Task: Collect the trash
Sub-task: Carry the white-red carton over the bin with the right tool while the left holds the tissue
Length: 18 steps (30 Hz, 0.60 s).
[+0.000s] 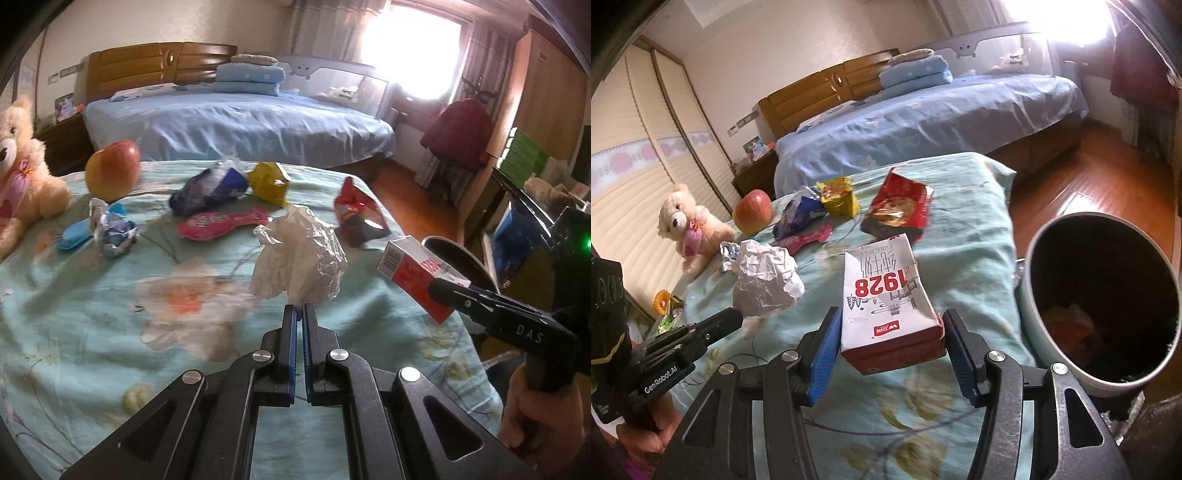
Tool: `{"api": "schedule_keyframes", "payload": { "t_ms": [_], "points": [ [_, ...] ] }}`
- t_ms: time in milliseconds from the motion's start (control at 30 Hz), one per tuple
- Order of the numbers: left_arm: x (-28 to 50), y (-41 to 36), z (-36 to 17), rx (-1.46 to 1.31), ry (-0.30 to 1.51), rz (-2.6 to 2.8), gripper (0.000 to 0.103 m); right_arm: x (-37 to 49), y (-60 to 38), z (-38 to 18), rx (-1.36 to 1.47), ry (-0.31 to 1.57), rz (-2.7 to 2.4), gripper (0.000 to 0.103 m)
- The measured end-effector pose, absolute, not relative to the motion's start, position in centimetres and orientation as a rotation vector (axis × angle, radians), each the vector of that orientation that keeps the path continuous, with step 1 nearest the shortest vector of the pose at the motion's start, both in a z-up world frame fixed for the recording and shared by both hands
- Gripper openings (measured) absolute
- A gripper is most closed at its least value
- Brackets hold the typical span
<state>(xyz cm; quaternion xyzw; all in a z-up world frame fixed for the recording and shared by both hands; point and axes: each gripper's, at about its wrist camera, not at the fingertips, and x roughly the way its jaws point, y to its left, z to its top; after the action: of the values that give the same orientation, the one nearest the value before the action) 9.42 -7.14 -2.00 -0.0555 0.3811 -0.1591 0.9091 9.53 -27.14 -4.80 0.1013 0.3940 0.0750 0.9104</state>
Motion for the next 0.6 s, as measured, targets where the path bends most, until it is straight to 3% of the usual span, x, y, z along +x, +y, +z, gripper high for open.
{"api": "schedule_keyframes", "payload": {
  "t_ms": [600],
  "points": [
    [10.3, -13.3, -1.9, -0.074, 0.793, -0.439, 0.001, 7.0, -33.4, -4.2, 0.263, 0.78, 0.032, 0.056]
  ]
}}
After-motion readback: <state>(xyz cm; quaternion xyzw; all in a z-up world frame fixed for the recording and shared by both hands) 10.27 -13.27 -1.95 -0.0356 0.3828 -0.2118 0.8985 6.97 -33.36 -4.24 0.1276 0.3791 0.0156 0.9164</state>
